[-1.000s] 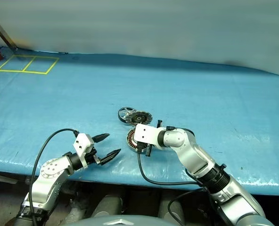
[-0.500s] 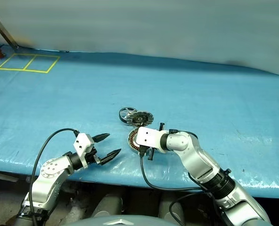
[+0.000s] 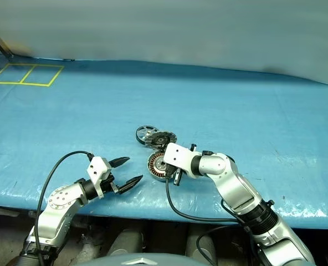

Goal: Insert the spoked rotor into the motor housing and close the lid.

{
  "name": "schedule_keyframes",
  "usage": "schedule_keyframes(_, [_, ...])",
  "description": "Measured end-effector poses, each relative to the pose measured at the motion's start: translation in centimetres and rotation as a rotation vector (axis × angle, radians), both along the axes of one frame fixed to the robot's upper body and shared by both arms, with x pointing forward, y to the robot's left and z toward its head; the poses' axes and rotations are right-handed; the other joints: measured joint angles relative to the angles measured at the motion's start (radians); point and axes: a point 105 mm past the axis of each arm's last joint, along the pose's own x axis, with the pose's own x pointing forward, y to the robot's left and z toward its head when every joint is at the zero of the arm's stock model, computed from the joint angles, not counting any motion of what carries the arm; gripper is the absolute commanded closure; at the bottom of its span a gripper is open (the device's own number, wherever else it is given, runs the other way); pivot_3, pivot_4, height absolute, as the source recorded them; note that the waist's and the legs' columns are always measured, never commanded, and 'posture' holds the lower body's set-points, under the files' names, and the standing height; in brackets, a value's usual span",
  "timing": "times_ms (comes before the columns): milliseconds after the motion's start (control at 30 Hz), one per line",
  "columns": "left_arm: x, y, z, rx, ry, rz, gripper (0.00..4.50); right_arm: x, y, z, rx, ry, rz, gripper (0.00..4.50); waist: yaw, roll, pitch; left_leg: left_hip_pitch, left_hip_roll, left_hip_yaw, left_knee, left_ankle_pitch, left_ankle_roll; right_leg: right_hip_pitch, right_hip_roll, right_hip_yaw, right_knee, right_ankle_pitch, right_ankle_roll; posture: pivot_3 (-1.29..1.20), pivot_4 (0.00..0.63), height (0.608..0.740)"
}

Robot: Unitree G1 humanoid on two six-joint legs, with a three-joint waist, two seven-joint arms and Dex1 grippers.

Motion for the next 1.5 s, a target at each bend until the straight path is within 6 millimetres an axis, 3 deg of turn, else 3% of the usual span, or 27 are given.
schedule_keyframes(433, [0.0, 0.0, 0.0, 0.000, -0.001, 0.005, 0.00, 0.3, -0.3, -0.5, -0.004, 0.012, -0.020, 4.49, -0.001, 0.000, 0.000, 0.000, 0.000, 0.000, 0.000, 0.000, 0.000, 0.000, 0.000, 0.000, 0.000, 0.000, 0.000, 0.00, 0.150, 0.740])
schedule_keyframes(800, [0.0, 0.0, 0.0, 0.000, -0.001, 0.004, 0.00, -0.1, 0.3, 0.8, 0.055, 0.003, 0.010, 4.49, -0.001, 0.000, 0.000, 0.000, 0.000, 0.000, 0.000, 0.000, 0.000, 0.000, 0.000, 0.000, 0.001, 0.000, 0.000, 0.00, 0.150, 0.740])
schedule_keyframes(1500, [0.0, 0.0, 0.0, 0.003, -0.001, 0.006, 0.00, 0.1, 0.1, -0.7, 0.021, 0.039, 0.002, 4.49, -0.002, 0.000, 0.000, 0.003, 0.000, 0.000, 0.001, 0.000, 0.000, 0.002, 0.001, 0.000, 0.002, 0.000, 0.000, 0.00, 0.150, 0.740])
